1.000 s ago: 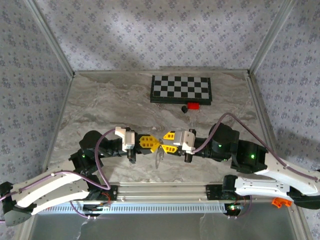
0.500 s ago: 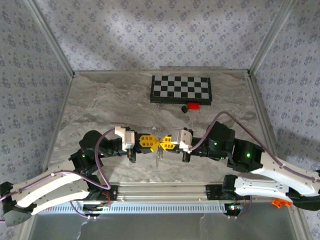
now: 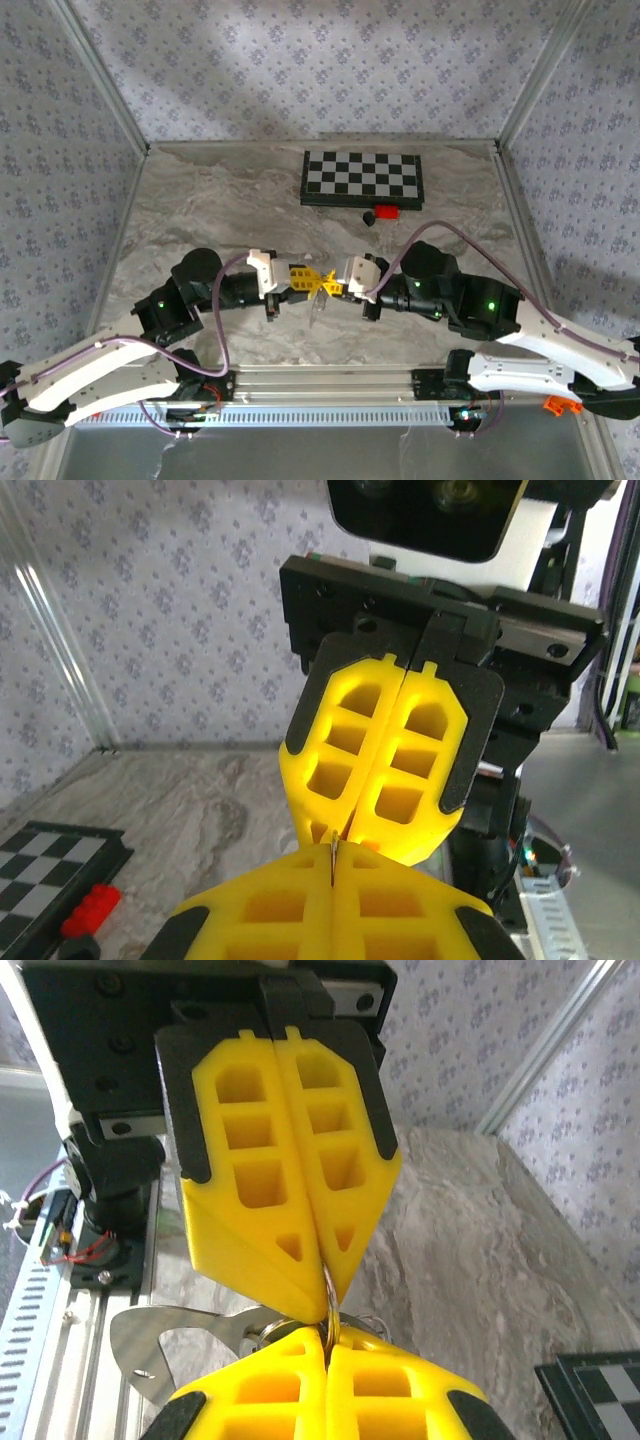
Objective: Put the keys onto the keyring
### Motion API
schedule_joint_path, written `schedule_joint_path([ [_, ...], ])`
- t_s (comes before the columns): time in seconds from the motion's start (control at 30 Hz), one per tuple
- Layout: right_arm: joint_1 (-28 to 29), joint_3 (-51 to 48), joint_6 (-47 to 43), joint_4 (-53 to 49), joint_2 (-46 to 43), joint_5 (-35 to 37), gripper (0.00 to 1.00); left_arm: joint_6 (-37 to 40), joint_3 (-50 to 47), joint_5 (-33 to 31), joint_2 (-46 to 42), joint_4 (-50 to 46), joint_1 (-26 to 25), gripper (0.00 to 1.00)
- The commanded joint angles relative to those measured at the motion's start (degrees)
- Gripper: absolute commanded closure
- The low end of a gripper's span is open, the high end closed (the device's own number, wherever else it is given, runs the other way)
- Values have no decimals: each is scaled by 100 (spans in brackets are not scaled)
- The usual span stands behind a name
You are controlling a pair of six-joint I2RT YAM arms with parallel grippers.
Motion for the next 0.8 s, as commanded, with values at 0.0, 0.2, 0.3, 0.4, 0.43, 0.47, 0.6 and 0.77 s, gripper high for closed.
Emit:
schedule_joint_path([
  [0.0,56,407,-163,-197,90,77,100,233,153,-259,20,-670,3,100],
  [0.2,137,501,-168,-251,168,249,100,-4,-59,-95,-236,-29,2,100],
  [0.3,136,320,-39,114,21,163,85,-358,-307,147,-358,808,2,100],
  [0.4,136,37,91,667,-84,-83,75,-668,-525,346,-400,1684,2,100],
  [0.43,128,1,98,765,-86,-150,74,-737,-576,397,-381,1880,4,100],
  [0.47,123,-28,99,831,-84,-201,74,-794,-609,460,-349,2032,2,100],
  [0.6,117,-107,107,1014,-133,-348,75,-945,-681,650,-272,2399,6,100],
  [0.77,119,-174,125,1082,-224,-367,81,-1297,-867,771,-256,3102,2,100],
])
